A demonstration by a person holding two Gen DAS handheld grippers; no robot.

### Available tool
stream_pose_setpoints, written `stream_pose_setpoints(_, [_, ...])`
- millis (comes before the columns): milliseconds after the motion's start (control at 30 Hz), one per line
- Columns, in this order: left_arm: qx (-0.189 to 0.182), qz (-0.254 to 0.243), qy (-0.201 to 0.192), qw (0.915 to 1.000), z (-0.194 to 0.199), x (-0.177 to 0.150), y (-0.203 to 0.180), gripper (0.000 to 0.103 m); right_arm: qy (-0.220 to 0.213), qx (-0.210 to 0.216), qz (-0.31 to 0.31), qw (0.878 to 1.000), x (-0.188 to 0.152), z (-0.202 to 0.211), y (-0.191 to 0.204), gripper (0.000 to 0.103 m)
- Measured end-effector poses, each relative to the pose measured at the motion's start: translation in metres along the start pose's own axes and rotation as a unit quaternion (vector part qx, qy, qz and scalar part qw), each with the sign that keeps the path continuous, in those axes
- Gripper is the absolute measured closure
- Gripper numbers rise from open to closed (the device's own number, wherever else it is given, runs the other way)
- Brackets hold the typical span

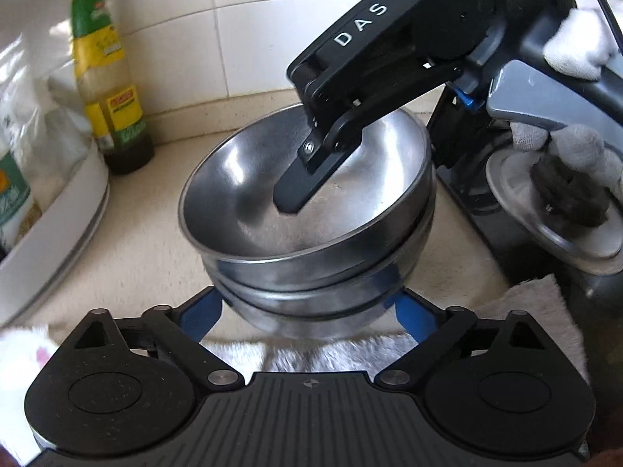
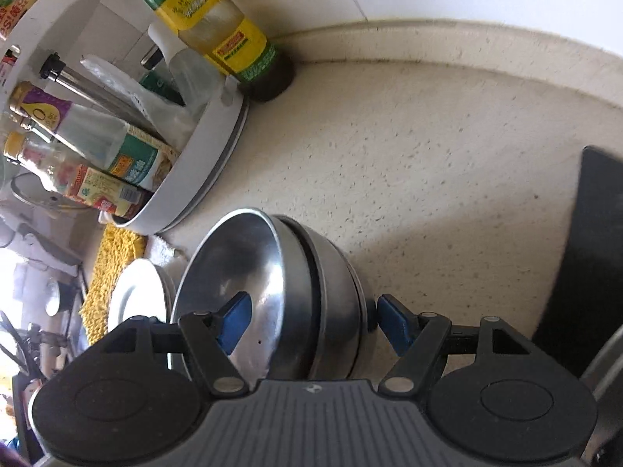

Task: Organize plates and bowls
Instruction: 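Close both grippers on the rim of the stacked steel bowls, then lift and carry the bowl stack with both grippers toward the pink-flower plates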

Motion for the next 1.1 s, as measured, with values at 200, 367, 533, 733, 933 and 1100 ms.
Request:
stream_pose_setpoints(200, [-0.012,-0.001,0.004,0.9999,-0.018,0.006,0.001,0.000,0.006,0.030,-0.014,0.999,0.012,-0.008,-0.008,0.013])
stream_pose_setpoints(367, [-0.020,0.008,0.006,0.9998,-0.033,0.011,0.002,0.000,0.018,0.039,-0.005,0.999,0.011,-0.021,-0.007,0.013])
stream_pose_setpoints(533, [-0.020,0.014,0.000,0.9997,-0.038,0.015,0.003,0.000,0.013,0.038,-0.004,0.999,0.014,-0.022,-0.009,0.013])
stream_pose_setpoints(733, [-0.014,0.008,-0.005,0.9999,-0.036,0.019,0.002,0.000,0.004,0.042,-0.002,0.999,0.014,-0.017,-0.008,0.013])
stream_pose_setpoints(933, [-0.009,0.004,-0.006,0.9999,-0.018,0.019,-0.004,0.000,-0.006,0.043,0.004,0.999,0.010,-0.006,-0.001,0.013])
stream_pose_setpoints(1100, [-0.001,0.006,-0.013,0.9999,-0.001,0.024,-0.003,0.000,-0.015,0.044,0.021,0.999,0.006,0.010,0.014,0.013])
Point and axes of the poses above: each gripper's, at about its wrist camera, not at the fingertips, and z roughly against the way its jaws point, y to its left, x to its top, the point moved 9 cm from there along -z, roughly the way its jaws point, and after that the axes turned 4 degrees about y, right-handed, at the moved point
